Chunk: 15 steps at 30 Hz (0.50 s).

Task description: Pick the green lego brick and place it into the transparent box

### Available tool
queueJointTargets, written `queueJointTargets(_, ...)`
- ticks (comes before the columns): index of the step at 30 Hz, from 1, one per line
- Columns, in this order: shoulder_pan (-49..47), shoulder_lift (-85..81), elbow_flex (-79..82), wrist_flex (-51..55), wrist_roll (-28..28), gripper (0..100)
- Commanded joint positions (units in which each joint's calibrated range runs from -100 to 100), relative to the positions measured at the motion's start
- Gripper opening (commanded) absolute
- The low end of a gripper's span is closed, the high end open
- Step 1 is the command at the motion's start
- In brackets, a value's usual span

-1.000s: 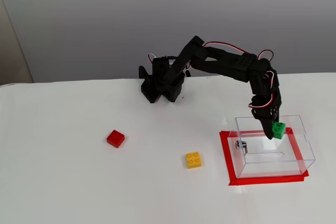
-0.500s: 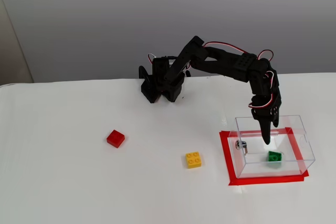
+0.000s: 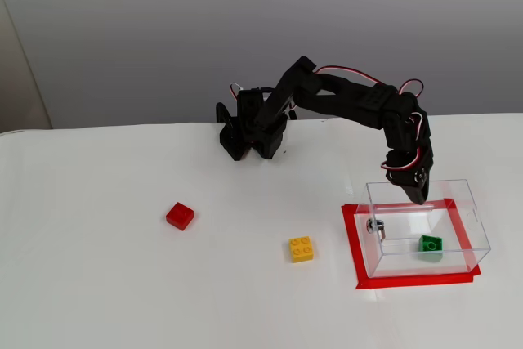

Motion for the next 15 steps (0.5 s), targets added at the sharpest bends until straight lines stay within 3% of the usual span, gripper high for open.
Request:
queueJointTargets(1,2.9,-5.8,-0.2,1.1,0.0,2)
queueJointTargets(8,9.2,-15.2,5.5,5.2,0.0,2)
queueJointTargets(15,22.1,-31.6,17.2,5.2,0.2,2)
